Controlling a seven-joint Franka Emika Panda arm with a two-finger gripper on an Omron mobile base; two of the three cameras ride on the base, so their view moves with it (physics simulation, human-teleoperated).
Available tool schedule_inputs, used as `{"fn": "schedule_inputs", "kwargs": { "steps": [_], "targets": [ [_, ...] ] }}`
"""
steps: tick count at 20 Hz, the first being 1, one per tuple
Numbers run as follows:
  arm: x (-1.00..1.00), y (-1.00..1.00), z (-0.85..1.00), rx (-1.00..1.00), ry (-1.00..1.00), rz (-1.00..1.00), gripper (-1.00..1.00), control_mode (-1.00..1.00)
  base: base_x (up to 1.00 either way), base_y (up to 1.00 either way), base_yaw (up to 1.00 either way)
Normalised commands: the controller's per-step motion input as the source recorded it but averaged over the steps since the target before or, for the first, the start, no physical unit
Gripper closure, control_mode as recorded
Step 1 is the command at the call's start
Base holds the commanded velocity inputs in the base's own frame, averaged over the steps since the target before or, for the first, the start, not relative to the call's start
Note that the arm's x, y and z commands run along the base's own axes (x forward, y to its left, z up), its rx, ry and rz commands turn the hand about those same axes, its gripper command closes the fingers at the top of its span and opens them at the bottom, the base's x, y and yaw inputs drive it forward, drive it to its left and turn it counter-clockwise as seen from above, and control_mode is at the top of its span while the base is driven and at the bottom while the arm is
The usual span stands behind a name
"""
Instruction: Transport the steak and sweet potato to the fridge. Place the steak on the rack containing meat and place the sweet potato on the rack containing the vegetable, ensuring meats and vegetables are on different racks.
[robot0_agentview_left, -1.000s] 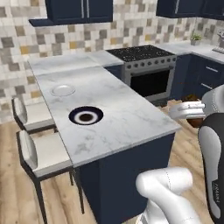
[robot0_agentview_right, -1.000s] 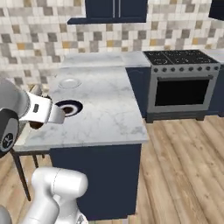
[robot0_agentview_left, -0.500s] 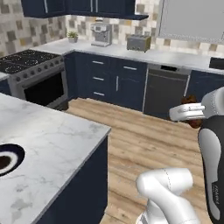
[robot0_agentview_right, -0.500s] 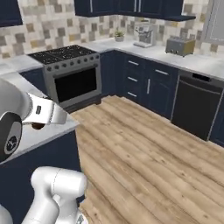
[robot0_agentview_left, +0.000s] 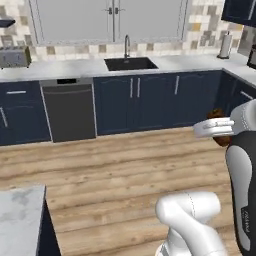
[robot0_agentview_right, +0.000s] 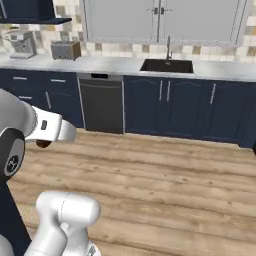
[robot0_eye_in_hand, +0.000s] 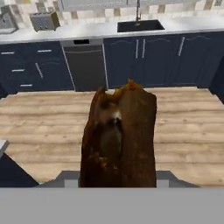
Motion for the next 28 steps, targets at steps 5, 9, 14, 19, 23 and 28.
{"fn": "schedule_inputs", "kwargs": {
  "steps": [5,9,14,19,23,28],
  "targets": [
    [0.00,0.00,0.00,0.00,0.00,0.00,1.00,1.00,0.00,0.00,-1.00],
    [0.00,0.00,0.00,0.00,0.00,0.00,1.00,1.00,0.00,0.00,-1.00],
    [0.00,0.00,0.00,0.00,0.00,0.00,1.00,1.00,0.00,0.00,-1.00],
    [0.00,0.00,0.00,0.00,0.00,0.00,1.00,1.00,0.00,0.00,-1.00],
    [0.00,0.00,0.00,0.00,0.00,0.00,1.00,1.00,0.28,0.32,-0.88],
    [0.00,0.00,0.00,0.00,0.00,0.00,1.00,1.00,0.56,0.82,-0.39]
  ]
}}
